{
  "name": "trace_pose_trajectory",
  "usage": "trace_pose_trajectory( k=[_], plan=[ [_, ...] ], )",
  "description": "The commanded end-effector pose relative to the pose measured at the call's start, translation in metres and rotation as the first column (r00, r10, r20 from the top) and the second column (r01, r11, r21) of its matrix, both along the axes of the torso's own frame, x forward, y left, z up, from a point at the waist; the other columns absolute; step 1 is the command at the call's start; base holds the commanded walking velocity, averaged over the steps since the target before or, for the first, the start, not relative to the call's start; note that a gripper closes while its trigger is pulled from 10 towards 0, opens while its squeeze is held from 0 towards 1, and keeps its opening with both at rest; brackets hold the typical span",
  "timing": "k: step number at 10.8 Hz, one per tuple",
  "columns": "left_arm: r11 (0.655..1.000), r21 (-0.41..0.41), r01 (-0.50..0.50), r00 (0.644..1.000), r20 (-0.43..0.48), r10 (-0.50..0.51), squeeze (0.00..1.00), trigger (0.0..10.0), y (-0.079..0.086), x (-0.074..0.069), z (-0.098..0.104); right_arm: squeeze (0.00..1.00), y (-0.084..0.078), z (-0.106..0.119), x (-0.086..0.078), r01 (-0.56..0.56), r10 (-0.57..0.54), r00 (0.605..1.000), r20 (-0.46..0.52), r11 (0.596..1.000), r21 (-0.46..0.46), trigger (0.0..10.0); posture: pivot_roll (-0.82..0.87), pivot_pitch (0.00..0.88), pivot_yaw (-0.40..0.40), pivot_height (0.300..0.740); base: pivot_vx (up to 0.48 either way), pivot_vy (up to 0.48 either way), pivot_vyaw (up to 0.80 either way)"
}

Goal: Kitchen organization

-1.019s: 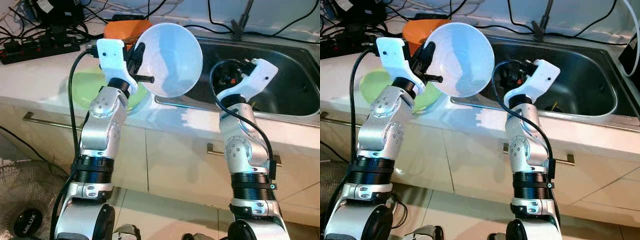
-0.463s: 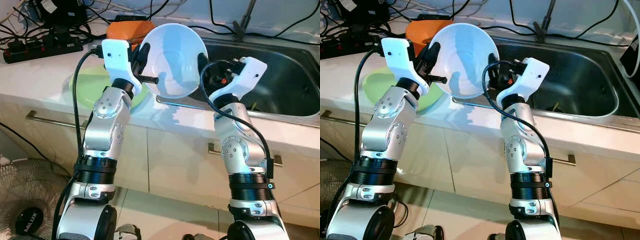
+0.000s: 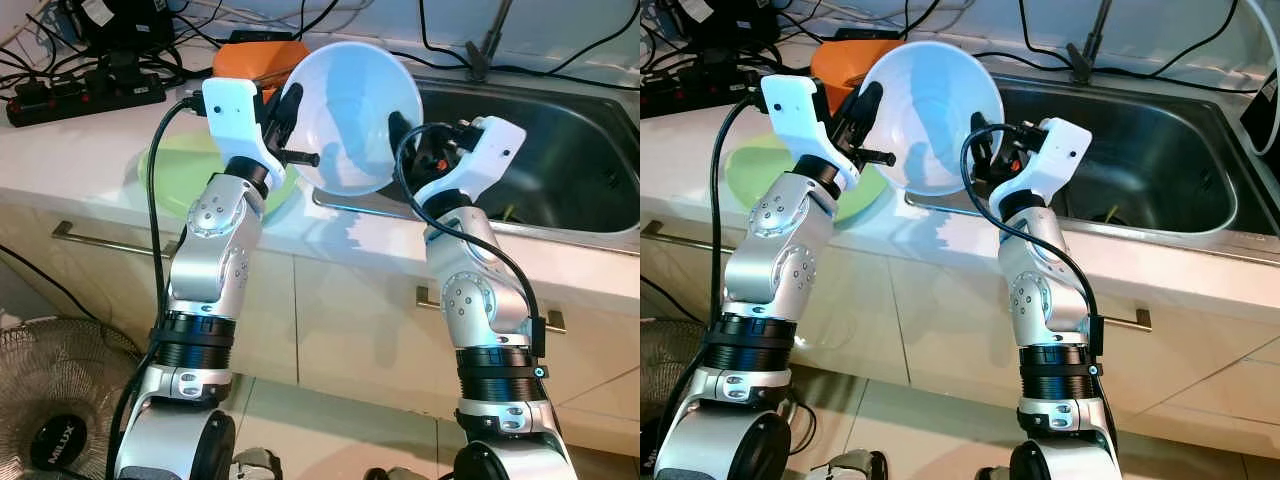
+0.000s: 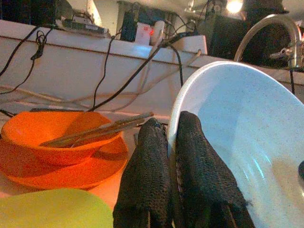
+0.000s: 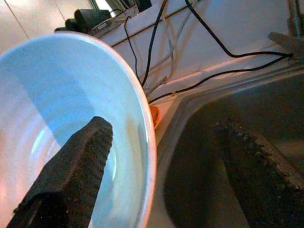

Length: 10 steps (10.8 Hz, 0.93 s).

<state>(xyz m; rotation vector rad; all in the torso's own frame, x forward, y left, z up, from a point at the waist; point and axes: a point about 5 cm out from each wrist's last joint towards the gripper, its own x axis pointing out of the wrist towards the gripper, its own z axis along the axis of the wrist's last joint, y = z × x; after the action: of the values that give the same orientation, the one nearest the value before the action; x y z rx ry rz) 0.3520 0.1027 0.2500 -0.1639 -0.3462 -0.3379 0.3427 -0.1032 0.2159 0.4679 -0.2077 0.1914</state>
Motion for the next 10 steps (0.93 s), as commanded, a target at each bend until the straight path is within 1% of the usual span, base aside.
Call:
trace_pose_trajectory(
  k=[1, 2, 3, 4, 9, 10],
  plan=[
    [0.999, -0.027, 0.021, 0.998, 0.057, -0.020, 0.00, 10.0, -0.0011, -0.0040, 0.0098, 0.00, 0.0015, -0.0064, -0.0002, -0.014, 0.014, 0.999, -0.037, 1.000, 0.003, 4.9, 0.07, 0.070, 0.004, 0.740, 0.000, 0.000, 0.00],
    [0.999, -0.032, 0.026, 0.998, 0.062, -0.024, 0.00, 10.0, -0.0013, -0.0043, 0.0107, 0.00, 0.0022, -0.0079, -0.0001, -0.023, 0.023, 0.999, -0.046, 1.000, 0.007, 2.8, 0.07, 0.072, 0.005, 0.740, 0.000, 0.000, 0.00],
    [0.999, -0.033, 0.026, 0.998, 0.064, -0.024, 0.00, 10.0, -0.0010, -0.0043, 0.0110, 0.00, 0.0030, -0.0087, -0.0001, -0.030, 0.030, 0.998, -0.051, 1.000, 0.005, 2.6, 0.07, 0.073, 0.005, 0.740, 0.000, 0.000, 0.00],
    [0.999, -0.034, 0.024, 0.998, 0.063, -0.022, 0.00, 10.0, -0.0002, -0.0041, 0.0106, 0.00, 0.0033, -0.0095, 0.0001, -0.032, 0.032, 0.998, -0.057, 0.999, 0.007, 0.0, 0.08, 0.074, 0.004, 0.740, 0.000, 0.000, 0.00],
    [0.999, -0.014, 0.032, 0.998, 0.054, -0.031, 0.00, 10.0, -0.0021, -0.0038, 0.0065, 0.00, 0.0022, -0.0083, 0.0003, -0.043, 0.047, 0.997, -0.060, 0.997, 0.060, 0.0, 0.07, 0.073, 0.007, 0.740, 0.000, 0.000, 0.00],
    [0.999, -0.004, 0.038, 0.998, 0.049, -0.037, 0.82, 10.0, -0.0030, -0.0039, 0.0047, 0.00, 0.0021, -0.0078, 0.0003, -0.046, 0.050, 0.997, -0.060, 0.997, 0.069, 0.0, 0.07, 0.071, 0.008, 0.740, 0.000, 0.000, 0.00]
  ],
)
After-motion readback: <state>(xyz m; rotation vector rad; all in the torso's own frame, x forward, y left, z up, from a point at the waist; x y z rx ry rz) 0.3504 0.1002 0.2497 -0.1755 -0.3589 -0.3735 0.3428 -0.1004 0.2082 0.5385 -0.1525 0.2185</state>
